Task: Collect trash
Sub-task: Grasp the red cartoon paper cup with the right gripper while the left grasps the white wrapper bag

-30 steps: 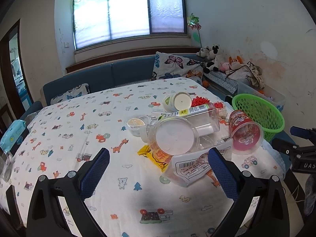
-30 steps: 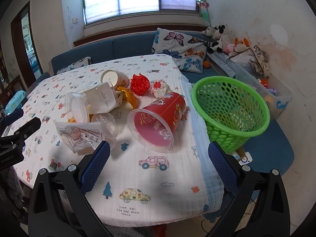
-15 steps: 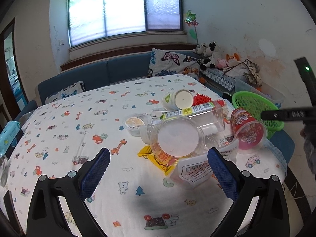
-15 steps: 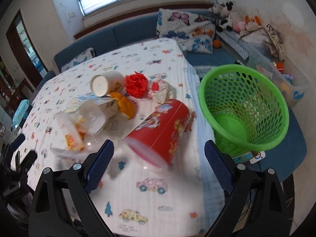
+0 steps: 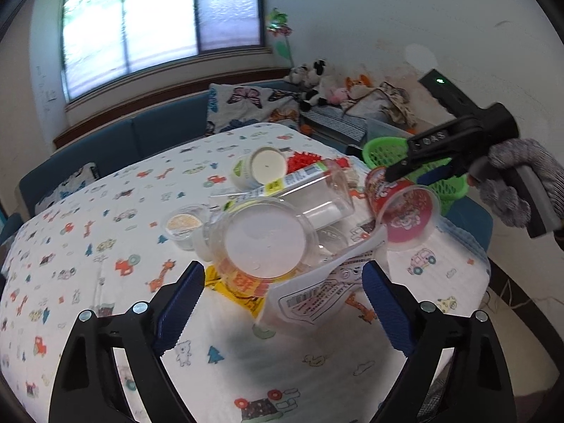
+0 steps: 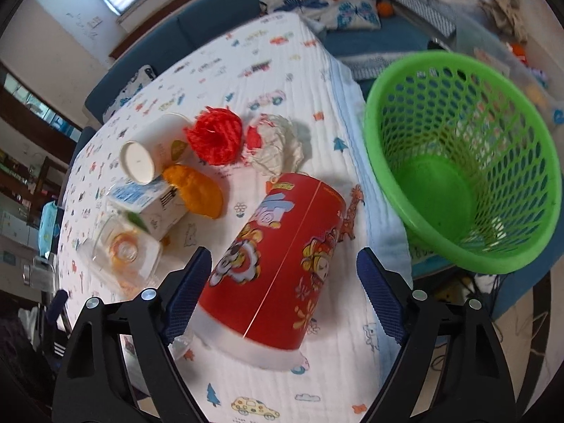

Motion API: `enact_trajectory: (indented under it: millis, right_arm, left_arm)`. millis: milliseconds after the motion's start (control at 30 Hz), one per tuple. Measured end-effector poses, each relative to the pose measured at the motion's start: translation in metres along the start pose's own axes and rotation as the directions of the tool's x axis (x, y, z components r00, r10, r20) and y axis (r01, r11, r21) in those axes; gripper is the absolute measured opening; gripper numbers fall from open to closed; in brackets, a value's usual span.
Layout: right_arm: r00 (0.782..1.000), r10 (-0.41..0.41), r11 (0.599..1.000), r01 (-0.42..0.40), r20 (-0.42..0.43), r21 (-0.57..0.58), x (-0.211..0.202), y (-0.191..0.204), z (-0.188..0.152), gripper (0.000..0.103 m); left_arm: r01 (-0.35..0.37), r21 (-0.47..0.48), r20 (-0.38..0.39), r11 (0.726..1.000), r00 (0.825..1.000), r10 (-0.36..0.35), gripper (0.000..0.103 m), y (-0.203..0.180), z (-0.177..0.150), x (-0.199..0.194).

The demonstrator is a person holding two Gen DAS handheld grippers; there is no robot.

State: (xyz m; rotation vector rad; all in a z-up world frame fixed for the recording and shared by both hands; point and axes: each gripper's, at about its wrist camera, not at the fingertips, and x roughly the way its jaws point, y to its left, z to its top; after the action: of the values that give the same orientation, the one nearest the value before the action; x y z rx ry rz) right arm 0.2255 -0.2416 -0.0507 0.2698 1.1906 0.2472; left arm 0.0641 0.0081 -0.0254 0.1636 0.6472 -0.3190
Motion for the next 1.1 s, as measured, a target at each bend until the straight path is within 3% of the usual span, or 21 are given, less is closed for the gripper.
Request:
enact_trajectory:
  millis: [233,333,533,733,967,1100]
  right_arm:
    - [0.991,0.083,0.993,-0.073,-0.104,0.095,0.025,-0.01,0.007,0.083]
    - [0.984,0.122,0.986,-0.104,-0.133,0.129,0.032,-0.012,0.008,0.083]
    - [0.974,0.168,0.98,-0.148,-0.154,0.133,0.034,-0.01,0.008,0.077]
    - [0.989,0.124,0.991,-0.119,-0.086,0.059,0.014,-0.006,0.004,0.075]
    - [0.996,0.084,0.996,-0.084,0.019,-0.032,-0.014,-0.001,-0.002,0.073]
    - [0.993,0.092,0.995,-0.089,0.077,-0.047,-0.032,-0.003,-0.001,0.073]
  left_arm:
    - [0.109,0.103,-0.026,0.989,0.994,-0.107,0.088,-0.007,0.008,0.014]
    - [0.156,0.131,-0.048,0.979,0.987,-0.151,0.074,-0.01,0.012,0.021]
    - [0.234,0.164,-0.107,0.958,0.97,-0.219,0.063,-0.01,0.012,0.037]
    - [0.274,0.224,-0.143,0.935,0.958,-0.247,0.043,-0.019,0.008,0.044]
    - [0.308,0.193,-0.165,0.932,0.946,-0.279,0.012,-0.02,0.004,0.046]
    - [0.319,0.173,-0.163,0.932,0.942,-0.292,0.005,-0.023,0.004,0.04]
